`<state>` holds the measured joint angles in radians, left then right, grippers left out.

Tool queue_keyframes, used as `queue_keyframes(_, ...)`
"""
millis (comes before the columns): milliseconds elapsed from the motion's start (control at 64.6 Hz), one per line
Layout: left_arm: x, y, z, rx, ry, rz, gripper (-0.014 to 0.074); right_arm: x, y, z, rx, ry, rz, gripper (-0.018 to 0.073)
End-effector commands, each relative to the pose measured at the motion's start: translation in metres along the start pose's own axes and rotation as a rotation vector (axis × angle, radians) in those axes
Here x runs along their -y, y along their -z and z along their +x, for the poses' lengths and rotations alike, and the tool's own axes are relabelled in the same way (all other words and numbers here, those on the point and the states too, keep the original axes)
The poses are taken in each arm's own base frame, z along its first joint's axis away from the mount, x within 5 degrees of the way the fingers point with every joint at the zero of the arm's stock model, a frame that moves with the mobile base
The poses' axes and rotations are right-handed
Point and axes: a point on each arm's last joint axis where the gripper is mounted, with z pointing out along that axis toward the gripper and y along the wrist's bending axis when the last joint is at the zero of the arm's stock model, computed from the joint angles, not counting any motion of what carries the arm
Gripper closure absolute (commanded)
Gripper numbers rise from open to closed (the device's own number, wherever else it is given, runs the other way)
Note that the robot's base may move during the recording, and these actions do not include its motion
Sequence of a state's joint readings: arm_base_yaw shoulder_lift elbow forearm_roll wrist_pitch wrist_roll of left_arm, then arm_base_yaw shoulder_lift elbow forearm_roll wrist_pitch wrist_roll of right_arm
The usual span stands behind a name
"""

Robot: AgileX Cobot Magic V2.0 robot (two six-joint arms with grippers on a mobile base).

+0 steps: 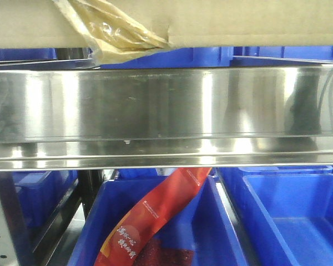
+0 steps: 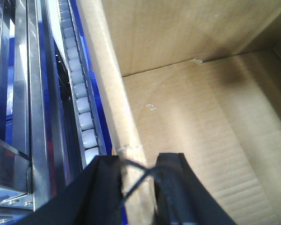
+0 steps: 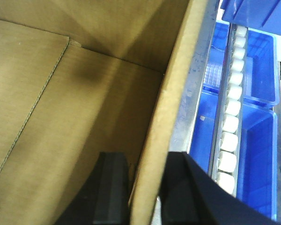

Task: Grab carton from right shelf to conveyor
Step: 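Lift the carton with both grippers and pull it off the shelf, then hold the carton with both grippers while driving toward the red conveyor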

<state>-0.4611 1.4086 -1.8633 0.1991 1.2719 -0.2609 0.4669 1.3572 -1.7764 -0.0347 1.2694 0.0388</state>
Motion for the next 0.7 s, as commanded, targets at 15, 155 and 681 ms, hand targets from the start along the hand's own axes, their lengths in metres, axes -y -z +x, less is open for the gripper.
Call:
queue_keyframes(15, 0.0084, 0.0071, -0.0042, 0.054, -0.009, 0.078, 0.0605, -0.0023, 0.0018, -0.0044, 0.052, 0.008, -0.021, 0.0627)
queue_keyframes(155, 0.0084, 0.0071, -0.0042, 0.054, -0.009, 0.078, 0.0605, -0.0023, 0.0018, -0.0044, 0.052, 0.008, -0.021, 0.0627)
queue_keyframes(681, 0.0084, 0.0071, -0.0042, 0.054, -0.009, 0.078, 0.0605, -0.0023, 0.0018, -0.0044, 0.052, 0.008, -0.021, 0.0627)
